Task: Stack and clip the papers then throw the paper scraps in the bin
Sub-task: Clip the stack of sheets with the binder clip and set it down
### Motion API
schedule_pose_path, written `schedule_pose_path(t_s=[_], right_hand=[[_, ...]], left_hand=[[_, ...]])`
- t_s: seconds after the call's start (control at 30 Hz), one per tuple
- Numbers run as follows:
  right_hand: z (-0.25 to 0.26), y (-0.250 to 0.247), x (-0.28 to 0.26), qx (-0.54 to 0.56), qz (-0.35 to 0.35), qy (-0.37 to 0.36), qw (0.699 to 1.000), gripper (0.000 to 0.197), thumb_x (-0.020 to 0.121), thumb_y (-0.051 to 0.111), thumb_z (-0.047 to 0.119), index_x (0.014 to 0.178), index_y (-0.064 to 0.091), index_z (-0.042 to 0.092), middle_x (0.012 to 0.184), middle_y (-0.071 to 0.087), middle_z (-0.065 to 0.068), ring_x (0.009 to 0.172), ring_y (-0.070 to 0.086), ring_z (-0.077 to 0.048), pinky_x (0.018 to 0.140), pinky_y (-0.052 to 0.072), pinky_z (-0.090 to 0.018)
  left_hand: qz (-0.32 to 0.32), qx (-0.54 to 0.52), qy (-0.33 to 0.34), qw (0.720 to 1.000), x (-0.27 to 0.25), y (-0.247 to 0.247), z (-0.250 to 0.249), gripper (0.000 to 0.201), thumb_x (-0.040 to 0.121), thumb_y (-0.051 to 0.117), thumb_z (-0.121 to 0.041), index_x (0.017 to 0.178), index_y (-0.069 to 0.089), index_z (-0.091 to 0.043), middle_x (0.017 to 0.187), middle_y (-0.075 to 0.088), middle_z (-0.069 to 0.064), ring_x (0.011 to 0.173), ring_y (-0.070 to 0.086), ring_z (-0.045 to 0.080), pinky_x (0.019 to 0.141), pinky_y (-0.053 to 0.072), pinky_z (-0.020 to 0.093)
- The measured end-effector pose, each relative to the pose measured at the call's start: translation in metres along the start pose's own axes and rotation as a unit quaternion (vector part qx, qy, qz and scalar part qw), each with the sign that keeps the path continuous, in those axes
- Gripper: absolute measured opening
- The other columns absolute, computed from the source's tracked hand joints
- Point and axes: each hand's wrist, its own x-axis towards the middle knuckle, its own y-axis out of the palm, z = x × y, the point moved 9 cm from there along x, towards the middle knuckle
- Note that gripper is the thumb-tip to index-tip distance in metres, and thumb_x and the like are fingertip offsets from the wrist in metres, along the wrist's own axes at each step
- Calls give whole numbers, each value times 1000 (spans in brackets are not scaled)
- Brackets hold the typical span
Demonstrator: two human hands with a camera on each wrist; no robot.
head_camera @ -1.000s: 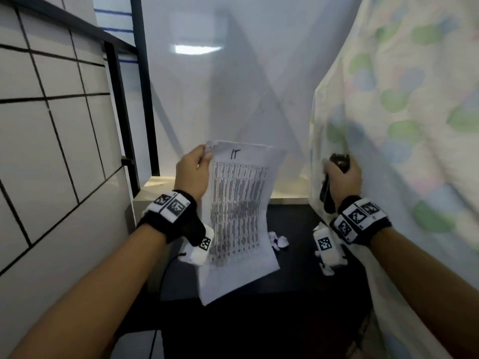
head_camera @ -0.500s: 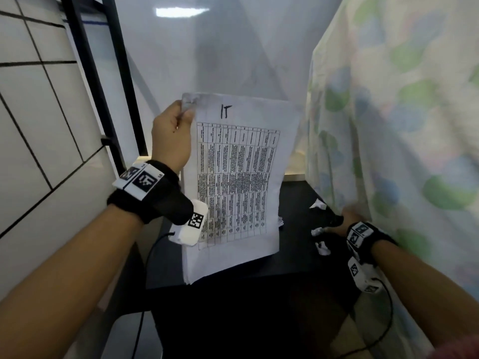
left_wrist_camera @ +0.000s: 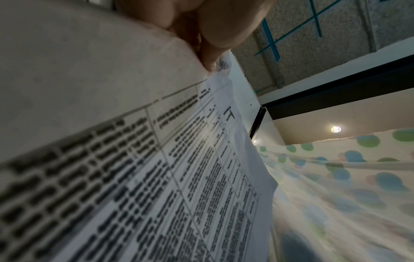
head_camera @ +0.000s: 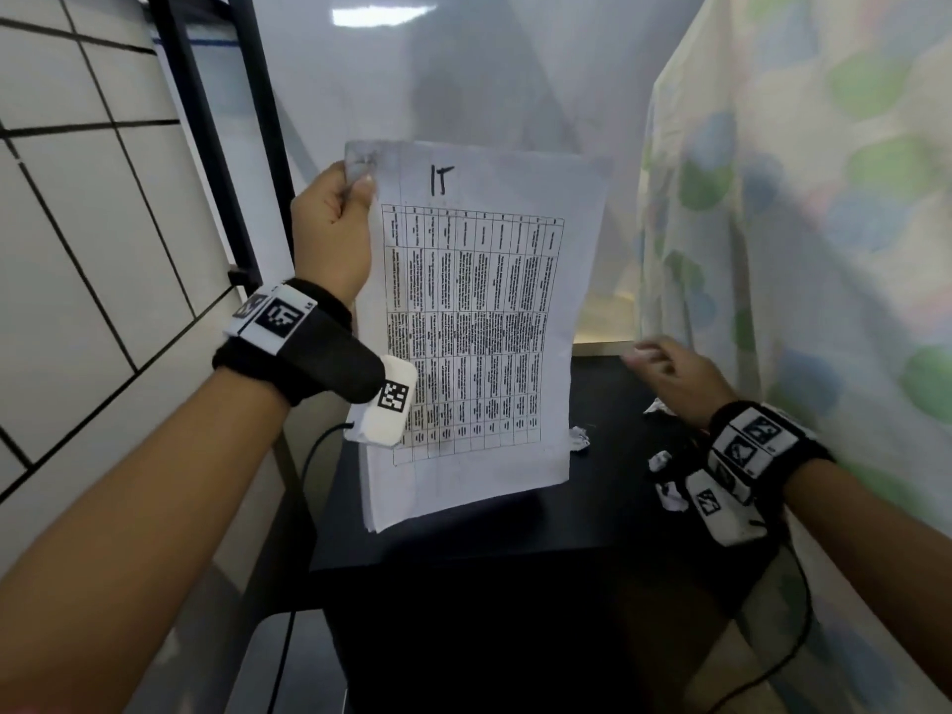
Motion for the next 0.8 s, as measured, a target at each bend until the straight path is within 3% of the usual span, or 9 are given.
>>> schedule_pose_path(t_s=[0.1,0.17,0.27,0.37,0.43,0.5,0.6,0.7,0.8], right_hand=[[67,27,-25,183,99,-93,974,48,89,57,31,133,41,17,108,61,2,97,60,-11,87,47,-22],[80,54,-41,217,149,-100,960,57,87,60,28,137,33,18,115,58,9,100,58,-1,85,49,-14],[68,84,-59,264,159,-63,949,53,86,63,18,133,38,18,125,56,2,112,57,-11,97,47,-26],[54,97,-69,345,151,-38,925,28,91,55,7,113,53,23,119,63,-5,108,60,-21,95,52,-32],[54,95,-69,389,136,-29,911,27,91,53,5,110,56,23,114,65,-2,106,62,-23,87,55,-26],[57,90,-66,423,128,-21,897,25,87,61,14,110,56,21,117,65,-7,103,64,-23,87,55,-28],[62,87,-57,465,125,-13,876,80,57,81,51,121,54,11,121,64,-10,107,64,-25,91,55,-35],[72,92,-49,486,120,-2,865,60,82,67,26,133,45,4,129,59,-14,114,60,-28,89,56,-33],[76,108,-44,421,120,8,899,44,92,53,9,134,41,2,133,55,-14,117,57,-29,90,54,-32]], left_hand=[[-4,-4,-19,1000,4,-2,3,31,96,47,-12,72,61,-26,67,54,-20,64,47,-11,68,41,8],[-17,-14,-46,999,7,-10,13,28,95,48,-13,75,63,-25,80,55,-12,74,48,-1,76,44,15],[-44,-33,-75,996,7,-26,22,23,94,48,-11,86,68,-13,84,57,-6,83,49,8,89,44,27],[-58,-12,-98,993,7,-36,33,30,96,47,-12,119,63,-4,106,59,-4,97,51,7,94,43,22],[-44,-8,-129,991,6,-39,49,23,96,47,-20,102,68,-11,95,57,2,86,52,12,84,44,27],[-20,-1,-167,986,1,-38,70,22,94,48,-29,83,64,-18,92,57,11,87,56,21,88,46,38],[59,21,-209,976,-38,-21,82,32,95,50,-26,120,57,-7,119,62,12,111,59,27,102,46,43],[127,65,-231,962,-91,-8,102,45,93,54,-25,134,44,-10,132,56,3,120,53,20,106,40,39],[116,79,-259,956,-118,-26,126,41,93,53,-21,133,46,-12,133,58,7,121,56,24,106,42,48]])
